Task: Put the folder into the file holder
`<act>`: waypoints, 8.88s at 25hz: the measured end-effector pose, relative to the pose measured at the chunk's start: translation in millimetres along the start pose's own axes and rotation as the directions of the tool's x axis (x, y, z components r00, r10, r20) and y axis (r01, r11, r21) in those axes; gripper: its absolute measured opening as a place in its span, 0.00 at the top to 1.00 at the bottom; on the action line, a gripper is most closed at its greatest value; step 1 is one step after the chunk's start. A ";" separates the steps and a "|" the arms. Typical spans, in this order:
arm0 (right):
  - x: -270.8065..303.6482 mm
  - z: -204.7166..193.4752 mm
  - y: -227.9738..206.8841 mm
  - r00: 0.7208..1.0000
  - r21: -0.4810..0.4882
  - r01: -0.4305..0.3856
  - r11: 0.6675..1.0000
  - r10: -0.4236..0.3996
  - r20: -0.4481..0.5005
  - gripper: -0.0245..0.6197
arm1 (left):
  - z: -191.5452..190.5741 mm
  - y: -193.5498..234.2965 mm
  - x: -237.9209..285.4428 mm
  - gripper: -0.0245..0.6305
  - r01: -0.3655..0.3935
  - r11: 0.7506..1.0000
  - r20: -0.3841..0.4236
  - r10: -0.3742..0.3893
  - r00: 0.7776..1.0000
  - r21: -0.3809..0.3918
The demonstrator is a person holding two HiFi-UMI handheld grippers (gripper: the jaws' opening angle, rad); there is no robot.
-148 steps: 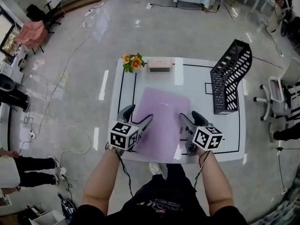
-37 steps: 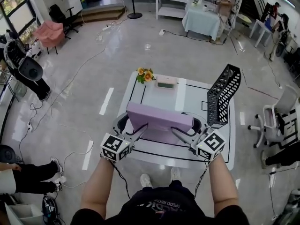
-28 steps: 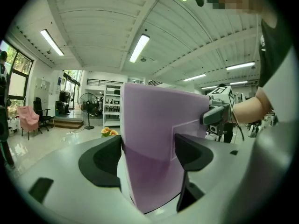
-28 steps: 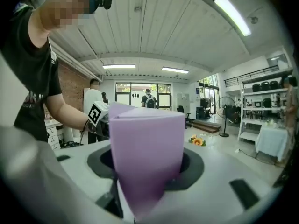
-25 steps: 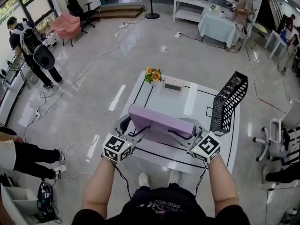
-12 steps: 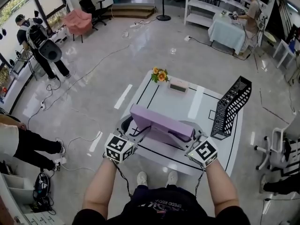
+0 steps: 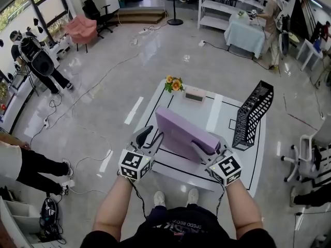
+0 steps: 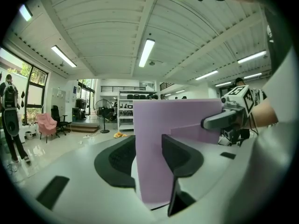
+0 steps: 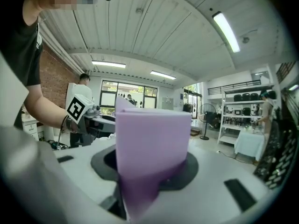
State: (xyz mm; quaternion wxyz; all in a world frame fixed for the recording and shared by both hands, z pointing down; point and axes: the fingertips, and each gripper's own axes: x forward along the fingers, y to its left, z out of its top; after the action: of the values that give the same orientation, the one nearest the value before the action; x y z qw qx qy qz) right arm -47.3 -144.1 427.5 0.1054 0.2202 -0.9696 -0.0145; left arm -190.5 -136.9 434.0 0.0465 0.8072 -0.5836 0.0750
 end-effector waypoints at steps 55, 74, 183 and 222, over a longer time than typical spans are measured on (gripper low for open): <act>-277.3 101.7 -140.5 0.265 0.158 0.950 0.268 -0.963 0.040 0.72 | 98.0 -234.8 99.5 0.96 0.648 0.756 0.108 -0.655 0.748 0.093; -265.0 70.2 -235.6 0.262 0.220 0.942 0.253 -0.965 -0.012 0.72 | 92.6 -254.5 157.3 0.96 0.637 0.766 0.076 -0.642 0.763 0.080; -119.8 45.1 -8.0 0.698 0.184 0.691 0.699 -0.711 0.078 0.96 | 43.6 -85.2 -13.5 0.96 0.291 0.954 0.081 -0.285 0.955 -0.075; -230.0 -4.8 29.2 0.863 0.223 0.464 0.857 -0.494 0.102 0.96 | 25.8 -222.8 -77.7 0.96 0.077 0.992 0.063 -0.071 0.995 -0.102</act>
State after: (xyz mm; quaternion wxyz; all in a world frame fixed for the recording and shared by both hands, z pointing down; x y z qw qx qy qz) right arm 143.9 -18.8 388.8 0.0009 0.4623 -0.8860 0.0357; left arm -1.1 1.6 397.7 0.0741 0.8267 -0.5574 0.0185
